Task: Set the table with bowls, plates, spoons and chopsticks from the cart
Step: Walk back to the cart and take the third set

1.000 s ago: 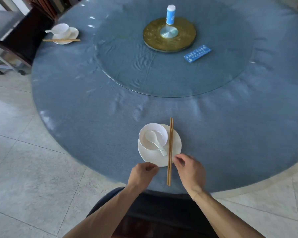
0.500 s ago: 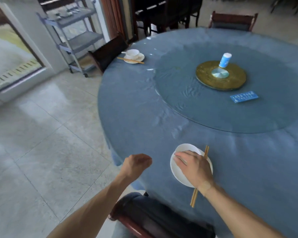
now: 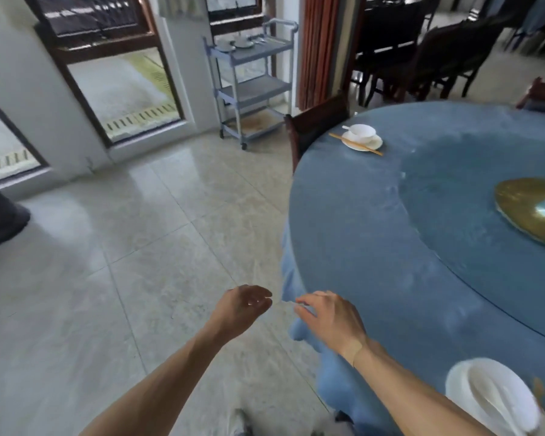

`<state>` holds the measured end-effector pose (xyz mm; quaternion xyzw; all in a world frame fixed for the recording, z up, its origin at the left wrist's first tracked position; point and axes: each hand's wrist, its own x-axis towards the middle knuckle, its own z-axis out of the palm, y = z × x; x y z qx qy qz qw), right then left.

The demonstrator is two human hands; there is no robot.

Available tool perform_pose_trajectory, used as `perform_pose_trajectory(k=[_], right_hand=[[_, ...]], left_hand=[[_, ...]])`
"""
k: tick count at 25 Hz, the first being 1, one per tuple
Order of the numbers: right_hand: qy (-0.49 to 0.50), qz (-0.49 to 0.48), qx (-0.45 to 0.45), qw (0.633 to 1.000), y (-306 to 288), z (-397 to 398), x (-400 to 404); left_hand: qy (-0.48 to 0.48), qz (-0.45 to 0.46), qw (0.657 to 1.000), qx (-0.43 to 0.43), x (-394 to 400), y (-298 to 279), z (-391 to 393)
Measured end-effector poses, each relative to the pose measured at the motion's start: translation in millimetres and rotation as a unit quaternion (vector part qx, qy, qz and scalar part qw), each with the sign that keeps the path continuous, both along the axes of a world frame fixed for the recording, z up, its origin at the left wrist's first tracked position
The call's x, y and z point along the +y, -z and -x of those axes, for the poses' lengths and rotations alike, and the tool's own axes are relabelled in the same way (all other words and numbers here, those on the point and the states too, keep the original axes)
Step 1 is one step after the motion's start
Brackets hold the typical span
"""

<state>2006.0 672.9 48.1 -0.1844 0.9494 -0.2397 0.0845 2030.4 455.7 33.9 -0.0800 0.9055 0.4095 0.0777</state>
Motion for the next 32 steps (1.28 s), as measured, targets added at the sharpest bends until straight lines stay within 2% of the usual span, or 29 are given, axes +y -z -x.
perform_pose_trajectory(k=[4,8,13,17,24,32], right_hand=[[-0.038,-0.011,-0.021,0.999,-1,28,-91],[-0.08,-0.019,-0.02,0.996,-6,51,-156],[-0.105,-0.025,-0.017,0.994,-8,86,-207],[-0.109,-0.034,-0.012,0.993,-5,122,-225],[-0.113,-0.054,-0.01,0.992,3,247,-243],[-0.101,-0.035,-0.015,0.994,-8,404,-251]], left_hand=[[-0.013,0.019,1.0,-0.017,-86,-7,14],[-0.01,0.078,0.997,-0.022,-144,-17,25],[-0.011,0.118,0.993,-0.017,-186,-19,47],[0.023,0.167,0.986,-0.016,-204,-16,81],[0.056,0.224,0.973,-0.01,-225,-8,202],[0.049,0.216,0.975,-0.012,-234,-24,364]])
